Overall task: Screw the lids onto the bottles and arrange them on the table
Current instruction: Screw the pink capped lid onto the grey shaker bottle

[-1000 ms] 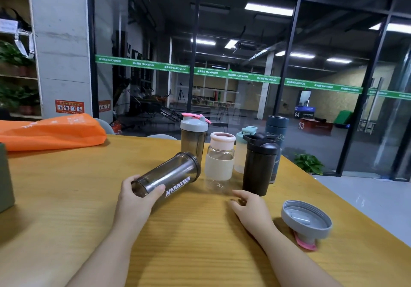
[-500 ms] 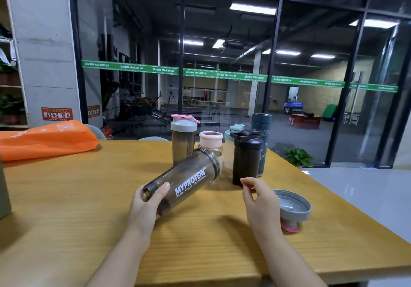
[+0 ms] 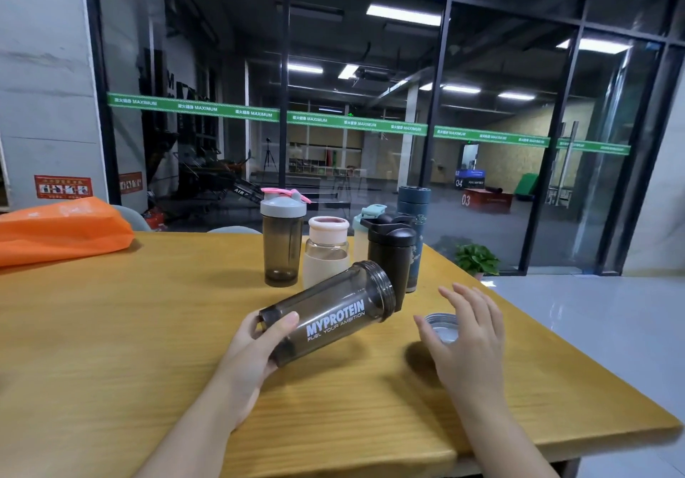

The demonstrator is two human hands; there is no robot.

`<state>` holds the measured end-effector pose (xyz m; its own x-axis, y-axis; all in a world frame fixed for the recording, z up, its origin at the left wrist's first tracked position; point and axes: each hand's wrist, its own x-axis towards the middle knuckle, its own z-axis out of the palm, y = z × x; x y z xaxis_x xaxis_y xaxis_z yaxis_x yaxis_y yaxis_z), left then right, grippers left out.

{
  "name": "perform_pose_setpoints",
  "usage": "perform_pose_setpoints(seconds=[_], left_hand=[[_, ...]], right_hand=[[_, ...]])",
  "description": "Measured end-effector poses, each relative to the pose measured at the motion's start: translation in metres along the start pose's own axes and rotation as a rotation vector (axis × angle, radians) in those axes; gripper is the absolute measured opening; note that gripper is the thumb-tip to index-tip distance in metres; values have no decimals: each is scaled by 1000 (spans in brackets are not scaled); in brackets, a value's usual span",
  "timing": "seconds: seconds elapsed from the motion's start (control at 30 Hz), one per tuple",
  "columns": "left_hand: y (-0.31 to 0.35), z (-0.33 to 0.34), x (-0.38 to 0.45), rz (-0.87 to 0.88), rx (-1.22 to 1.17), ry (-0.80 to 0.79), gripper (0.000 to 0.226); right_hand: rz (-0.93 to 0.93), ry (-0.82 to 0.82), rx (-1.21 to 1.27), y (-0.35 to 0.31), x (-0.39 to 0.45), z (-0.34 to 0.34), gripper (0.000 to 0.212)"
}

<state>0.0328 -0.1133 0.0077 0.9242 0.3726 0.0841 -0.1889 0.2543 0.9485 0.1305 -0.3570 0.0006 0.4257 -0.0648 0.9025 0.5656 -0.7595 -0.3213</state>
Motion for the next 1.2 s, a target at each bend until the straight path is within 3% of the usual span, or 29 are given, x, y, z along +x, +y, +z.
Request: perform_pose_setpoints(seconds=[0.23, 0.33, 0.47, 0.6, 0.9, 1.07, 1.2], left_hand=[[-1, 0, 0, 12, 39, -36, 76], [-1, -1, 0, 13, 15, -29, 63], [-1, 0, 0, 9, -11, -24, 66], [0, 0, -1, 10, -29, -27, 75], [-1, 0, 0, 8, -61, -24, 59], [1, -1, 1, -8, -113, 17, 51], [-1, -2, 3, -15, -168, 78, 62]], right_hand=[[408, -314, -102, 1, -1, -6, 114], [509, -329, -31, -2, -1, -6, 126], [664, -367, 141, 4, -2, -7, 133], [681, -397, 216, 10, -4, -6, 134], [619, -415, 316, 14, -5, -3, 126], [470, -423, 389, 3, -7, -2, 107], [382, -471, 481, -6, -9, 0, 95]])
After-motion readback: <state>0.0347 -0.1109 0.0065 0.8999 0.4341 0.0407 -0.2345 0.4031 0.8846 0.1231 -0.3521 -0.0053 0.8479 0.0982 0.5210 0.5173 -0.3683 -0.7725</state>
